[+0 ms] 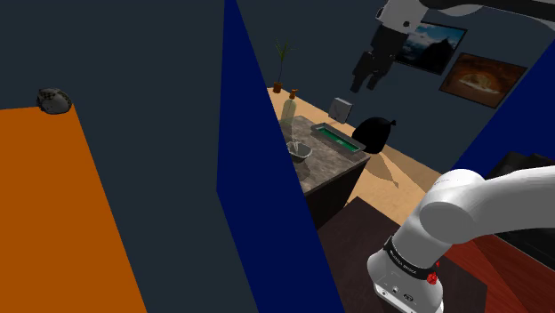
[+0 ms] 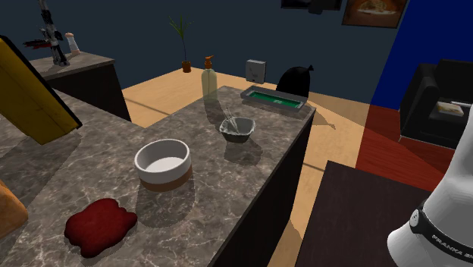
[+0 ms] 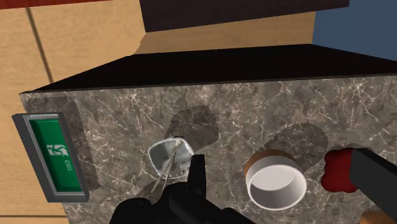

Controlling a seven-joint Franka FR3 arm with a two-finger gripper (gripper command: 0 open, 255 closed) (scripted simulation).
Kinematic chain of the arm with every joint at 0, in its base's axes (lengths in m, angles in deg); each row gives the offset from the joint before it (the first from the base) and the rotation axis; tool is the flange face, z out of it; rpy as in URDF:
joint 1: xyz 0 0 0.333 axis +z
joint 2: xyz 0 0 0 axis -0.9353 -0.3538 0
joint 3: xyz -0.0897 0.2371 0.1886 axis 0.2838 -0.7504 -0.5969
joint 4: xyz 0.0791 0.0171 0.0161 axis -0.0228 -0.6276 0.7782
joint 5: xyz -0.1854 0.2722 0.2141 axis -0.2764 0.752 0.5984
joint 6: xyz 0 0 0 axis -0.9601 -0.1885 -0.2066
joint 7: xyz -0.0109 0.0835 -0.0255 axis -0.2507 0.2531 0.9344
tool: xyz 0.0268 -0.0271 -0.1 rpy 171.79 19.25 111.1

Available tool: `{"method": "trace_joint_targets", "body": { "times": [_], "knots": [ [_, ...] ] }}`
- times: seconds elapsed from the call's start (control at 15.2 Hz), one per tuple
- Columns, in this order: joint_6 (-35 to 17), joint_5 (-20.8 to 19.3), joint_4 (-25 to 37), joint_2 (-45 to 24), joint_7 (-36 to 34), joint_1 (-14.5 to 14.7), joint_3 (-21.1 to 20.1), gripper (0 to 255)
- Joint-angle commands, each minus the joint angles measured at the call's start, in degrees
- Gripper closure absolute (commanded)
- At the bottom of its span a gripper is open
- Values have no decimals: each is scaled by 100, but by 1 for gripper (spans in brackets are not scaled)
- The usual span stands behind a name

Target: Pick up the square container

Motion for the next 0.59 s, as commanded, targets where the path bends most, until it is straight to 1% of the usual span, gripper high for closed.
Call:
{"method": "trace_joint_targets", "body": {
  "times": [0.0,0.53],
  "knots": [
    [0,0,0,0,0,0,0,0],
    [-1332,-360,-442,-1097,258,-1,85,0]
  ]
}}
